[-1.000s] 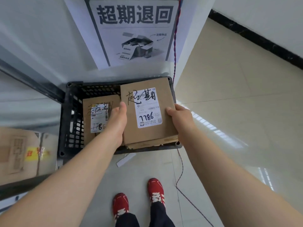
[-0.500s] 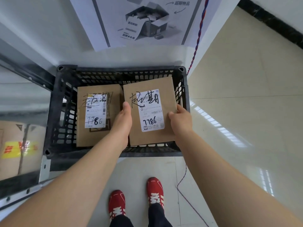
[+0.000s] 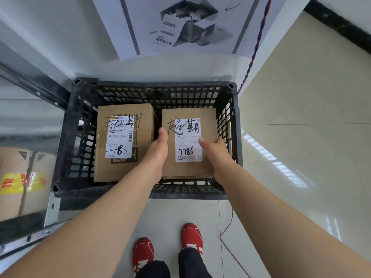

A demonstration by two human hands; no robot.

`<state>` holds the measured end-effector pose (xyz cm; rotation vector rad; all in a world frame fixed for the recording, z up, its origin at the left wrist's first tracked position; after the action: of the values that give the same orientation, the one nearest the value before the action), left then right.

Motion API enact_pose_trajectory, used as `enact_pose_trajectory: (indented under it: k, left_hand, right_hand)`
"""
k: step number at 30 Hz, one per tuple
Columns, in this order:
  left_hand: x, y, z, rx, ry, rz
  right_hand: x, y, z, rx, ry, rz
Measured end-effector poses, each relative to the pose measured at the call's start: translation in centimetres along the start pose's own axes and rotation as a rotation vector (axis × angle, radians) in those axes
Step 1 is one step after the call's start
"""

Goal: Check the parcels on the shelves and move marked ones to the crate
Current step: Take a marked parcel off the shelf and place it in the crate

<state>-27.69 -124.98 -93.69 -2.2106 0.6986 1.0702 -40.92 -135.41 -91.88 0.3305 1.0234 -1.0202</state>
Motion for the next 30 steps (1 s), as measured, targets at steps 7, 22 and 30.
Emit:
enact_pose_trajectory:
  k: [7, 22, 30]
  left_hand:
    - [-0.5, 0.3, -0.1, -0.056, 0.027, 0.034]
    - [-7.1, -2.2, 0.5, -0.089, 0.089, 0.048]
    - [-14.5, -6.8, 1.6, -0.067, 0.203, 0.099]
  right_hand:
    - [-2.3, 0.1, 1.4, -0.005, -0.006, 0.037]
    - [-8.5, -1.1, 1.2, -0.05, -0.179, -0.057]
    - [-16.2, 0.8, -1.3, -0.014, -0.216, -0.06]
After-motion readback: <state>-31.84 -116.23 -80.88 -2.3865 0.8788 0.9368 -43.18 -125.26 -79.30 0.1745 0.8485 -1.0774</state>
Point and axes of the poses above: each hand's wrist, its own x-axis towards the middle knuckle, its own y-axis out of the palm, z = x × y, the point moved 5 cm from there along x, towards the middle knuckle, and after that the axes turned 3 degrees about -z, right-handed, at the moved point
